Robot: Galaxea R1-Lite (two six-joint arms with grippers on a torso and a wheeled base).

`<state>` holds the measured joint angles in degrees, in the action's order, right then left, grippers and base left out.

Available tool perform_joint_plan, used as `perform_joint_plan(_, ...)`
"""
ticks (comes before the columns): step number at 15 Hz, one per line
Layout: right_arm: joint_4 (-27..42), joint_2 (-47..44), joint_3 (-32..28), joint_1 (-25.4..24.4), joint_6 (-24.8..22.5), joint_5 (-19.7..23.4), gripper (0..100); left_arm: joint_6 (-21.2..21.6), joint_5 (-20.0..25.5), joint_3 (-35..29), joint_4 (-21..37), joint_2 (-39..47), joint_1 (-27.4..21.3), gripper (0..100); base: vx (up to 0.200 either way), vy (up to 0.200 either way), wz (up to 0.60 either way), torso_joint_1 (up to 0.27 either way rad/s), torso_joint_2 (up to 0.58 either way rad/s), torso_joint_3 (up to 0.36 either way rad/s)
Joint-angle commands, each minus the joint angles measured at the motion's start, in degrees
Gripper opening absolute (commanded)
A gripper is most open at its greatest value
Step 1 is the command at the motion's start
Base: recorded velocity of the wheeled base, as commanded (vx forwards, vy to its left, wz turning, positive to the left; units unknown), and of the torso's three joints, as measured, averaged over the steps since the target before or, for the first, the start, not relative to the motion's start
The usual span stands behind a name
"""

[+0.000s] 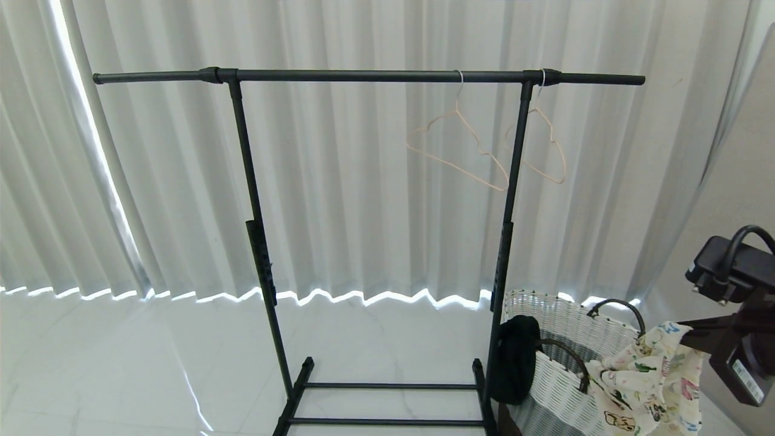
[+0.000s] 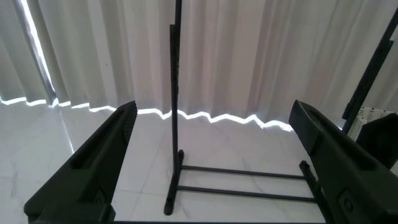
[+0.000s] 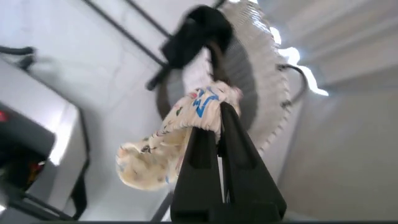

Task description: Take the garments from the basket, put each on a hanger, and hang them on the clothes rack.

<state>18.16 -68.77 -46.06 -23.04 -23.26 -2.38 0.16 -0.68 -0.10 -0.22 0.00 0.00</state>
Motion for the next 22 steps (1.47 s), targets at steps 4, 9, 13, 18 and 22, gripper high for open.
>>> perform_joint_plan(4, -0.41, -5.76, -3.78, -12.73, 10.34, 4.84, 0, -0.16, -0.02, -0.08, -0.04, 0.09, 0.0, 100, 0.0, 0.0, 0.0, 0.0, 0.0, 0.0)
perform_joint_plan(9, -5.16, -14.99, -8.96, -14.4, 13.15, 4.84, 0, -0.16, -0.02, 0.01, -0.04, 0.0, 0.0, 100, 0.0, 0.0, 0.0, 0.0, 0.0, 0.0)
perform_joint_plan(13, -8.85, -21.41, -14.76, -15.02, 15.0, 4.93, 0, -0.33, 8.94, -5.44, -0.48, 0.7, -0.18, 100, 0.0, 0.0, 0.0, 0.0, 0.0, 0.0)
perform_joint_plan(18, -11.66, -27.12, -22.85, -17.48, 18.07, 5.01, 0, -0.42, 14.13, -26.36, -0.66, 26.46, -1.32, 100, 0.0, 0.0, 0.0, 0.0, 0.0, 0.0)
perform_joint_plan(22, -13.24, -29.14, -28.48, -21.08, 18.07, 6.16, 0, -0.6, 15.45, -32.42, -1.19, 43.77, -12.04, 100, 0.0, 0.0, 0.0, 0.0, 0.0, 0.0)
